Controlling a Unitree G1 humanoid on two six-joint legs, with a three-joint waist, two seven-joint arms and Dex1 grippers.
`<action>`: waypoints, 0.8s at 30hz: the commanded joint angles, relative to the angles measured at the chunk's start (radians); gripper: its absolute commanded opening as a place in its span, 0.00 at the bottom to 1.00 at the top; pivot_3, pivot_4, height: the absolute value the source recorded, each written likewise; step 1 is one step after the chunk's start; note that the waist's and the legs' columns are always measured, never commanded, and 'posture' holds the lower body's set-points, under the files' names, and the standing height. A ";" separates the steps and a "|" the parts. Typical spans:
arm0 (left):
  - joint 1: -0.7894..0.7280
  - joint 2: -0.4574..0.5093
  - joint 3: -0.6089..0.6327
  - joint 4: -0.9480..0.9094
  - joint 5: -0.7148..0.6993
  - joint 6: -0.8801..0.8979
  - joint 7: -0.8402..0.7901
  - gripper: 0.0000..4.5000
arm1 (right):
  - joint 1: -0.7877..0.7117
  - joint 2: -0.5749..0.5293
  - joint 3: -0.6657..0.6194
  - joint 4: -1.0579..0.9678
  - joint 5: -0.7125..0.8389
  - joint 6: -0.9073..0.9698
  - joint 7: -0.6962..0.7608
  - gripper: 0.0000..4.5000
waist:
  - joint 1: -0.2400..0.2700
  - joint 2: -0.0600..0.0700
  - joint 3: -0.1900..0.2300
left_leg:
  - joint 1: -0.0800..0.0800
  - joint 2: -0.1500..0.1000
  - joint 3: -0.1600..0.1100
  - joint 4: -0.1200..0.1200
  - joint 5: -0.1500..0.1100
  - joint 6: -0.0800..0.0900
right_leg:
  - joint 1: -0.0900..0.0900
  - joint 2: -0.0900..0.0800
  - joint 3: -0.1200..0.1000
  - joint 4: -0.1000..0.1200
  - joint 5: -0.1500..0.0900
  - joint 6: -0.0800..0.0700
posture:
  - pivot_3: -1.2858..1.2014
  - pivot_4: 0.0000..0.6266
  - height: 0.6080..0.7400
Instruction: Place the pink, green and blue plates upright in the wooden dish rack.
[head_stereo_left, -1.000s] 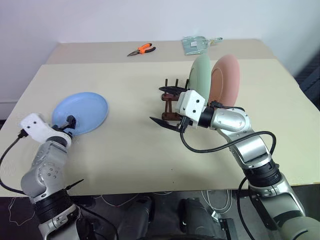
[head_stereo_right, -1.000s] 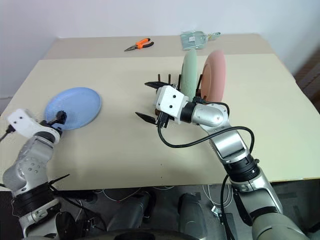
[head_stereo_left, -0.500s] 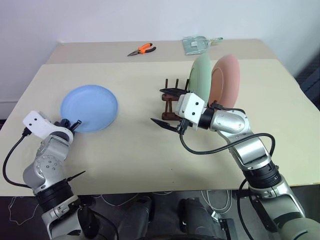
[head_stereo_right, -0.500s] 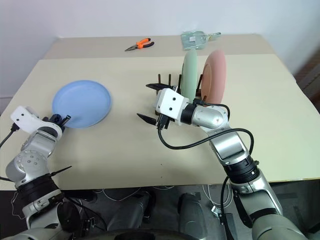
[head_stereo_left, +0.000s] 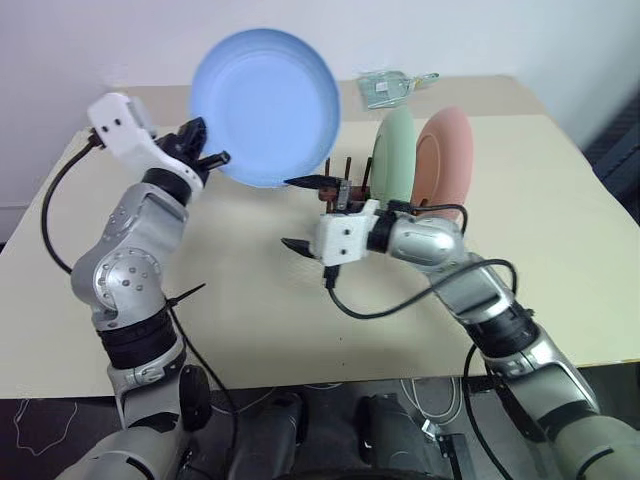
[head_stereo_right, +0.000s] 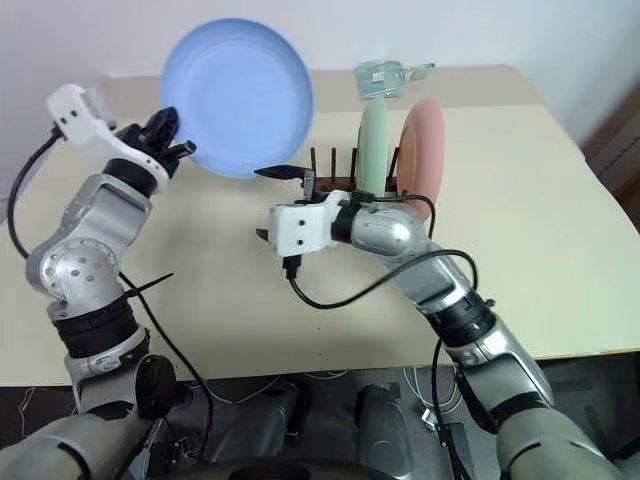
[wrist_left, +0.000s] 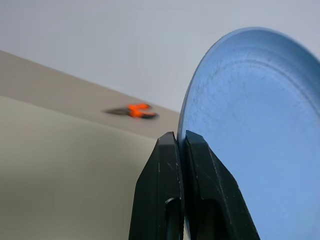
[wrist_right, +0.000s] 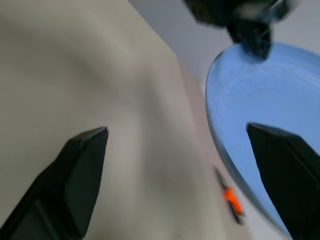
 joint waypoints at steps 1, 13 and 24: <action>0.004 0.003 -0.006 -0.061 -0.020 0.013 0.016 0.00 | -0.032 0.007 -0.011 0.042 -0.088 -0.049 -0.083 0.70 | -0.002 0.000 0.000 | 0.000 0.000 0.000 0.000 0.000 0.000 | 0.000 0.000 0.000 0.000 0.000 0.000 | 0.52 0.24 0.91; 0.030 0.008 0.031 -0.054 -0.035 -0.028 0.017 0.53 | -0.011 0.000 -0.026 0.039 -0.160 -0.082 -0.113 0.00 | -0.008 0.000 0.000 | 0.000 0.000 0.000 0.000 0.000 0.000 | -0.001 0.001 0.001 0.000 0.000 0.000 | 0.52 0.24 0.91; 0.402 0.262 -0.092 0.075 0.452 -0.516 -0.204 0.76 | 0.086 0.112 -0.183 -0.175 0.274 -0.042 -0.049 0.00 | -0.003 0.000 0.000 | 0.007 0.000 0.003 -0.010 0.001 -0.002 | -0.002 0.004 0.015 -0.002 0.001 -0.003 | 0.52 0.24 0.91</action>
